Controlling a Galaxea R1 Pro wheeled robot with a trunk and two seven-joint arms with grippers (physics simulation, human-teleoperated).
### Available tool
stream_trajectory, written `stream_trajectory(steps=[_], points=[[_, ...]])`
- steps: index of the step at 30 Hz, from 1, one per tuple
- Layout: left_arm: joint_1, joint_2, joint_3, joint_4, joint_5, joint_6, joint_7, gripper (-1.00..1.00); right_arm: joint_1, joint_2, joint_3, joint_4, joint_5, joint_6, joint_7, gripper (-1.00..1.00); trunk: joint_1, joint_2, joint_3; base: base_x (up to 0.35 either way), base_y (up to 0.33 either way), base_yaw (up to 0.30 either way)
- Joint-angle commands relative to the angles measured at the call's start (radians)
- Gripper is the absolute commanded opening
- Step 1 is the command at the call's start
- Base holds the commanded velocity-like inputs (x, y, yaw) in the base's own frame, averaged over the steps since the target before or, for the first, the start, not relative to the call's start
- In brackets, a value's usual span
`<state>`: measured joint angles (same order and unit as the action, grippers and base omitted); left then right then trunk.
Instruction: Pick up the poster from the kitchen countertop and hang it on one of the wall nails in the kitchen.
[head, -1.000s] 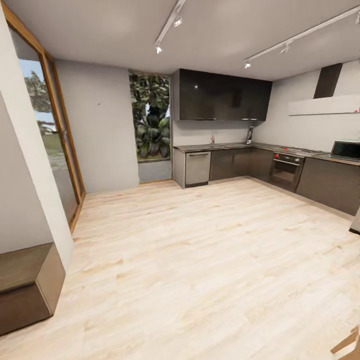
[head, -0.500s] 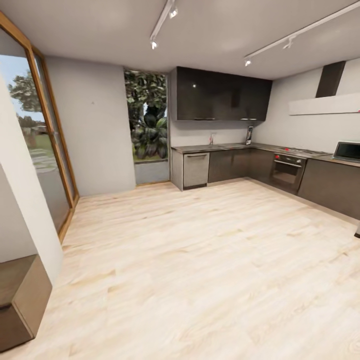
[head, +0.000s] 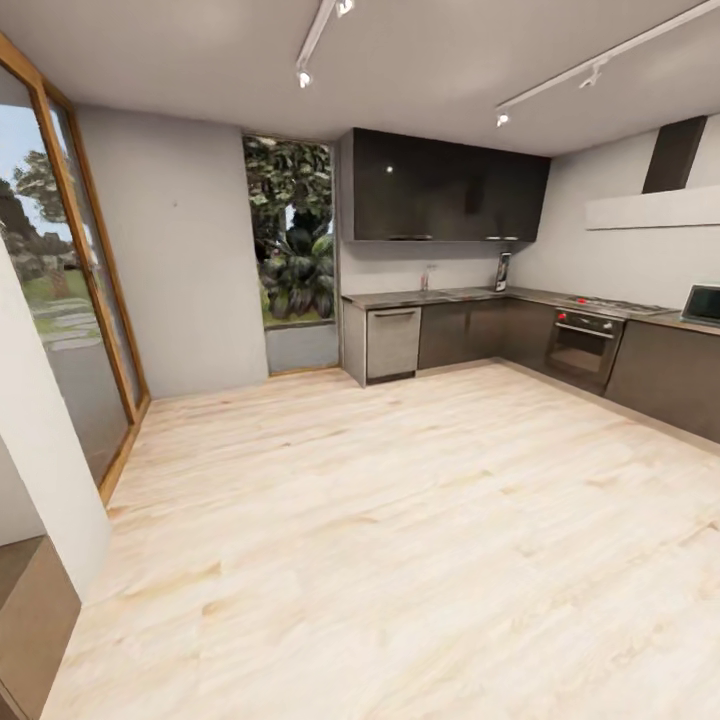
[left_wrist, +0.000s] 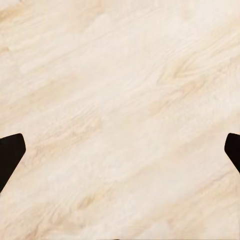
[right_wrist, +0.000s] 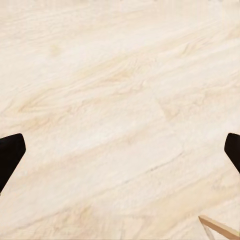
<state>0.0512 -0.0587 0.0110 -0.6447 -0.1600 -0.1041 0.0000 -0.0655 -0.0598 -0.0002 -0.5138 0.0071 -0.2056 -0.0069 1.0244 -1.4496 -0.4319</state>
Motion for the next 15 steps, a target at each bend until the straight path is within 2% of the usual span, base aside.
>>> stream_trajectory(steps=[1, 15], points=[[0.0, 0.0, 0.001, -0.001, -0.009, -0.002, 0.0, 1.0, 0.0, 0.0, 0.001, 0.001, 0.001, -0.003, -0.001, 1.0, 0.001, 0.0, -0.001, 0.333, 0.0, 0.0], [0.0, 0.0, 0.001, -0.001, -0.009, -0.002, 0.0, 1.0, 0.0, 0.0, 0.002, 0.001, 0.001, -0.003, -0.001, 1.0, 0.001, 0.0, -0.001, 0.333, 0.0, -0.016]])
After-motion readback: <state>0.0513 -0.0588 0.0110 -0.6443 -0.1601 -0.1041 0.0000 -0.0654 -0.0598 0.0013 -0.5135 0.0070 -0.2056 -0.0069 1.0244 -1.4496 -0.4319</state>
